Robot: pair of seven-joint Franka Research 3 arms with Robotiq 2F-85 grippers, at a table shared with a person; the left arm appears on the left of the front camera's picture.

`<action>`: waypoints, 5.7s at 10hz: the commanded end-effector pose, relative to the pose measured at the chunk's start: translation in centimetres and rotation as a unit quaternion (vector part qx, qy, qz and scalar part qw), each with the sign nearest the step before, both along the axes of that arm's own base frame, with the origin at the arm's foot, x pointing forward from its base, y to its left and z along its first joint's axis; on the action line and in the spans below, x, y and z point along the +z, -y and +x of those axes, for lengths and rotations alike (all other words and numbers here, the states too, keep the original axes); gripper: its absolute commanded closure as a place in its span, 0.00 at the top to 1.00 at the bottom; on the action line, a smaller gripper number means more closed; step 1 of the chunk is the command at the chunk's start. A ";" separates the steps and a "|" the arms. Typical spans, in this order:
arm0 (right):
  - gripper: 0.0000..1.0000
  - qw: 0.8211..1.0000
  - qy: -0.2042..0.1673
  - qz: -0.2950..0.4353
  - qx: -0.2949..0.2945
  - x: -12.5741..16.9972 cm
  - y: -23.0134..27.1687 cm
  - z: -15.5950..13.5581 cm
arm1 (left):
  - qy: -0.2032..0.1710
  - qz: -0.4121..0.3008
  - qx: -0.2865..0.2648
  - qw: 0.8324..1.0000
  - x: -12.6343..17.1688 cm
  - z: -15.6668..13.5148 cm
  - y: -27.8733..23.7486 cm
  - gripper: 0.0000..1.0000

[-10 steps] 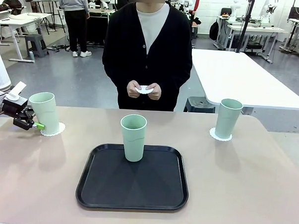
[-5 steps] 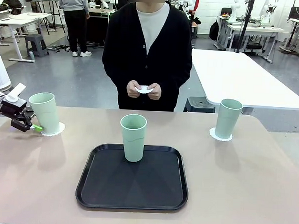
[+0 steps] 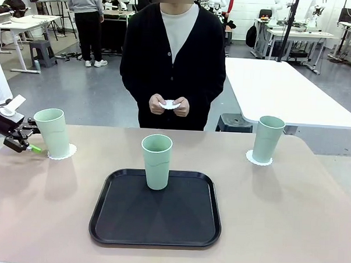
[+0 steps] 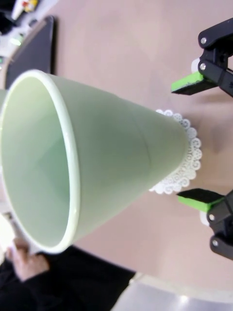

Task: Place coasters on the table and set cups on them.
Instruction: Take one Reusable plastic cup from the Flat Tray and place it on a coaster set by the human.

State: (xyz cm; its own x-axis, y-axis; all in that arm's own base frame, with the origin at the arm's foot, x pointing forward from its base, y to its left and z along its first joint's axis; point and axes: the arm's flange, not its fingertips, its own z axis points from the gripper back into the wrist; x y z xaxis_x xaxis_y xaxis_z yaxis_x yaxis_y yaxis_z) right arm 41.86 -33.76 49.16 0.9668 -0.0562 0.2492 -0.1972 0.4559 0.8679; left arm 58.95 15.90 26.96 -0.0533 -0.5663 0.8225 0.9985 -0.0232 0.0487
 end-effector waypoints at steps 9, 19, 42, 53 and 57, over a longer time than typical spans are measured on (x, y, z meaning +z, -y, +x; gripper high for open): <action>1.00 1.000 0.001 0.005 -0.004 0.2 -0.2 0.2 | -0.014 0.182 0.124 0.975 23.8 -10.4 3.8 1.00; 1.00 1.000 0.001 0.005 -0.004 0.2 -0.2 0.2 | -0.191 0.290 0.149 0.926 26.7 -12.7 7.4 1.00; 1.00 1.000 0.001 0.005 -0.004 0.2 -0.2 0.2 | -0.552 -0.231 0.228 0.768 18.0 -19.3 -9.4 1.00; 1.00 1.000 0.001 0.005 -0.004 0.2 -0.2 0.2 | -0.546 -0.234 0.220 0.774 17.1 -19.4 -9.0 1.00; 1.00 1.000 0.001 0.005 -0.004 0.2 -0.2 0.2 | -0.546 -0.234 0.220 0.774 17.1 -19.4 -9.0 1.00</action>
